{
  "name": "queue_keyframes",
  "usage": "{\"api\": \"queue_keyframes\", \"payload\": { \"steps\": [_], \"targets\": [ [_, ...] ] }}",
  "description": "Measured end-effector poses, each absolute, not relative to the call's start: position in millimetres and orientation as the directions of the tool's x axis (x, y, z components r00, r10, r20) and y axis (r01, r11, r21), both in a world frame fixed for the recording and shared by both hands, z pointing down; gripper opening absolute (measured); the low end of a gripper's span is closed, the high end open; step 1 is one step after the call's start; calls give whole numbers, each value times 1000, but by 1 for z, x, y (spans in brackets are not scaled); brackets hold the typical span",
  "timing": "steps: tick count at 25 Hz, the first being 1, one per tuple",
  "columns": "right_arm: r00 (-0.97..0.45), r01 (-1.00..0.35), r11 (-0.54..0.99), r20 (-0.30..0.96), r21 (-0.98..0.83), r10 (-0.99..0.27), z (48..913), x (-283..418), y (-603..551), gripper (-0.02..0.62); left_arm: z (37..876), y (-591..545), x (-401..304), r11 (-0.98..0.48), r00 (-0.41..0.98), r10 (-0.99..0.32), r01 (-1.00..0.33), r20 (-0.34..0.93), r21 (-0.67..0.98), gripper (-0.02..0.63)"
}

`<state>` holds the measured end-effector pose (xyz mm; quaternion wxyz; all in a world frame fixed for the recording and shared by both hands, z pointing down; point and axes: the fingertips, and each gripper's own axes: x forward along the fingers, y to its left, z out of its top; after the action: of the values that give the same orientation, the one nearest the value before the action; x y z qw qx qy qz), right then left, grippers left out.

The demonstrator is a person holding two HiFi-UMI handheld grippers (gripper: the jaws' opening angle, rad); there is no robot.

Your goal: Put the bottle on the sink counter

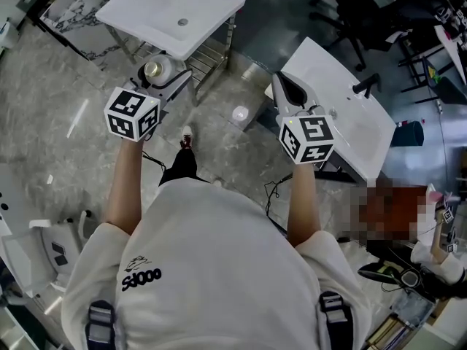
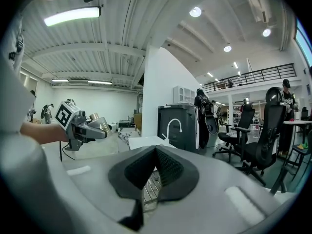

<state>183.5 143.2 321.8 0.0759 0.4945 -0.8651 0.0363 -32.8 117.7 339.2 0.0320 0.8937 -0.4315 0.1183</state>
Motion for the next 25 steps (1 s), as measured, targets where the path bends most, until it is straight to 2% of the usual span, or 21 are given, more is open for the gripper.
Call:
{"api": "queue_keyframes", "payload": {
  "steps": [4, 25],
  "targets": [
    [-498, -861, 508, 162, 19, -852, 324, 180, 127, 11, 345, 100, -29, -631, 594, -763, -769, 255, -98, 341],
    [-442, -890, 454, 188, 29, -877, 330, 129, -46, 11, 365, -84, -82, -662, 627, -728, -748, 278, -49, 341]
  ]
}}
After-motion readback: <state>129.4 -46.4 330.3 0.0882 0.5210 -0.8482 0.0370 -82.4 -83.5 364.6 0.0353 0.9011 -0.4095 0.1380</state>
